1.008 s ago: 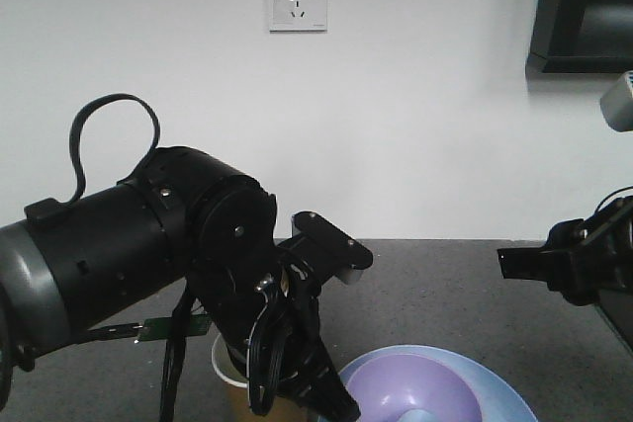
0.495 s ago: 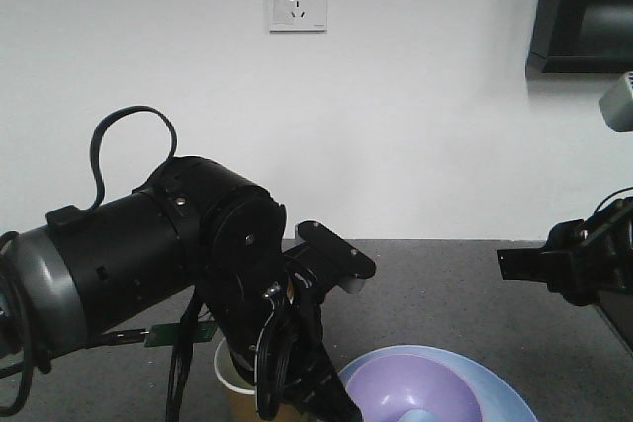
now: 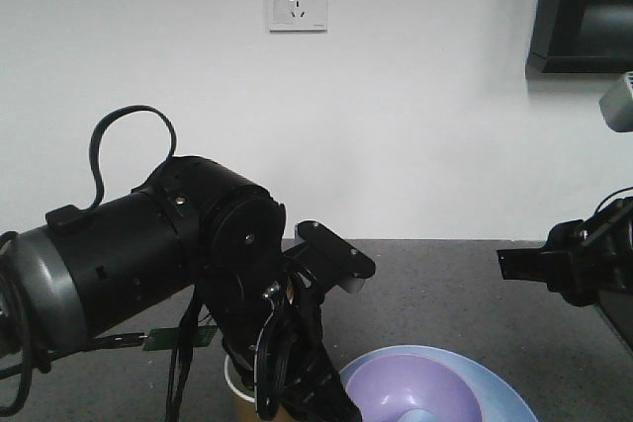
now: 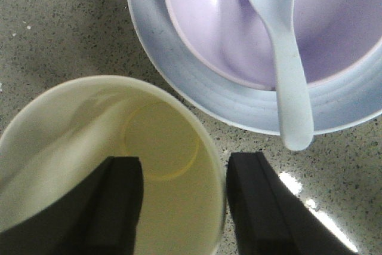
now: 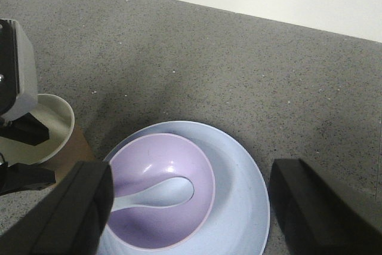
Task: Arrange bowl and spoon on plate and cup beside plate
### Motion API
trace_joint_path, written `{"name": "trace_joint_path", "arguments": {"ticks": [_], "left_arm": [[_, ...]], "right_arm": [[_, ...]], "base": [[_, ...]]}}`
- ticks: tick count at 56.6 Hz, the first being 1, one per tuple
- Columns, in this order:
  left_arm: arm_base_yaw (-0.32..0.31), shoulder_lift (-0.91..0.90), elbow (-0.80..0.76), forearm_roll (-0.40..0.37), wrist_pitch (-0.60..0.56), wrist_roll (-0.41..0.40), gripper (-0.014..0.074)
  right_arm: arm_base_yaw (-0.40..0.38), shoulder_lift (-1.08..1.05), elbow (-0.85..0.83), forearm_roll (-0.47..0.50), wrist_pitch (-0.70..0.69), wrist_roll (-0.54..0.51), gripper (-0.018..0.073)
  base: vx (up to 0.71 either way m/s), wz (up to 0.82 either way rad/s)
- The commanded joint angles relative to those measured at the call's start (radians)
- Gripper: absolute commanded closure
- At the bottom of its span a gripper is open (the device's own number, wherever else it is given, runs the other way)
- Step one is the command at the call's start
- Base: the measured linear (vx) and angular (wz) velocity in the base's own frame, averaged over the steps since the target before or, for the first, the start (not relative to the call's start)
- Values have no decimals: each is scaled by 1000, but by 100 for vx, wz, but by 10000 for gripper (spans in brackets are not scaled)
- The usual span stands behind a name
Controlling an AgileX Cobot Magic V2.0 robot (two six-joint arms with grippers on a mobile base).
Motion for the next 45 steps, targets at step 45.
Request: {"name": "trace_joint_path", "arguments": {"ticks": [45], "left_arm": [[-4,-191,-196,86,11,-148,253]], "right_arm": [[-3,-16,-32,10,-54,-7,-16]], "base": [[0,0]]}}
